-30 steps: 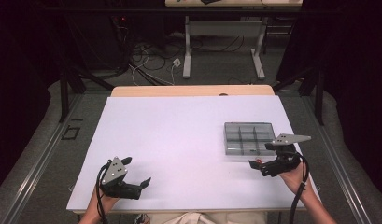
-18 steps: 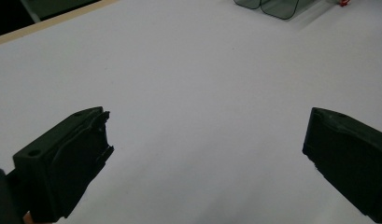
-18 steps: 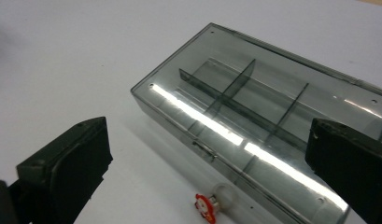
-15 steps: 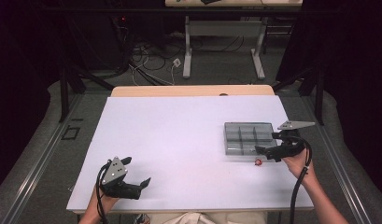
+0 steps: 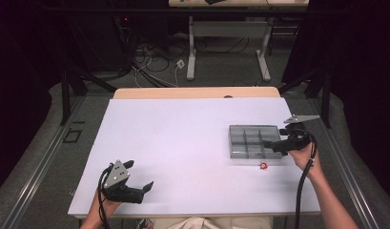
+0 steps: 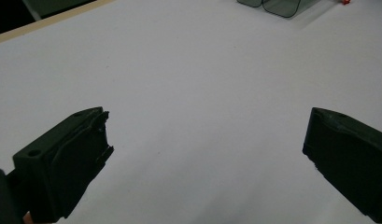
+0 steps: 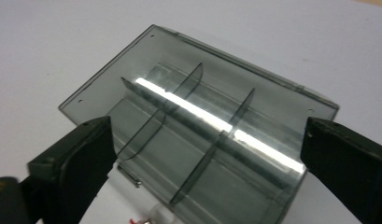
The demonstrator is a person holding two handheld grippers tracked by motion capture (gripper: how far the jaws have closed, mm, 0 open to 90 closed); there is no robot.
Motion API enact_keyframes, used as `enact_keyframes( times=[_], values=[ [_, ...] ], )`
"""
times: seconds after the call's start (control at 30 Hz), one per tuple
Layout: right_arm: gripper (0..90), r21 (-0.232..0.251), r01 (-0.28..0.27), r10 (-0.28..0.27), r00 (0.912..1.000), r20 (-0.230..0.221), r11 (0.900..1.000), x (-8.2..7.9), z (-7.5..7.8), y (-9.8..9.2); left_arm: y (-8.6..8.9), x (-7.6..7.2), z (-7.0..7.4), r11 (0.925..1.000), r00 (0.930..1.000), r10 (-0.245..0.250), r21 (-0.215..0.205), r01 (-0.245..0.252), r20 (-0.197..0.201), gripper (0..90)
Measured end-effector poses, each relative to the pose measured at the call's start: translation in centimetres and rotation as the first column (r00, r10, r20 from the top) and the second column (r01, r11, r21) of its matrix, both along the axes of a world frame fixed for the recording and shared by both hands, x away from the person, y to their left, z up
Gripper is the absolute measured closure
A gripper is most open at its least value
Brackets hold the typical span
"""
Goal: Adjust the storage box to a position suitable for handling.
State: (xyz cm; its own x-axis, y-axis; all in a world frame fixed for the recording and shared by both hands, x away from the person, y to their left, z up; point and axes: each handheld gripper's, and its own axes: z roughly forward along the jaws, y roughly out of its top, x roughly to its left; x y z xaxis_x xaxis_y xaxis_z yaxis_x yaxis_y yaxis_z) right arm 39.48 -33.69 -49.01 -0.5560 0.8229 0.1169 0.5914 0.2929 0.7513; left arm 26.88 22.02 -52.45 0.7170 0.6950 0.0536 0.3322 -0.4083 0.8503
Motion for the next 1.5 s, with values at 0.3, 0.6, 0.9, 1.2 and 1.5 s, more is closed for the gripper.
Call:
enact_keyframes(
  times=[0.3, 0.6, 0.9, 1.2, 1.5],
  values=[
    [19.7, -0.004, 0.043, -0.043, 0.9991, 0.002, 0.999, 0.9, -0.3, -1.4, 0.0, 0.0, 0.0, 1.0, 1.0, -0.001, -0.001, 0.001, 0.004, 0.0],
    [58.6, -0.05, 0.164, -0.163, 0.9865, 0.011, 0.985, 1.2, -0.9, -2.4, 0.1, 0.0, 0.0, 1.0, 1.0, 0.003, 0.0, -0.003, 0.006, 0.0],
    [81.4, -0.049, 0.207, -0.207, 0.9783, 0.004, 0.977, 1.1, -1.1, -2.9, 0.1, 0.1, 0.0, 1.0, 1.0, -0.002, -0.002, 0.002, 0.002, 0.0],
    [90.0, -0.071, 0.249, -0.251, 0.9681, -0.01, 0.966, 1.0, -1.2, -3.1, 0.0, 0.1, 0.0, 1.0, 1.0, 0.002, 0.001, -0.002, 0.009, 0.0],
    [90.0, -0.101, 0.276, -0.282, 0.9585, -0.044, 0.956, 1.4, -2.1, -3.1, 0.0, 0.2, 0.0, 1.0, 1.0, -0.001, 0.005, 0.001, 0.002, 0.0]
  ],
)
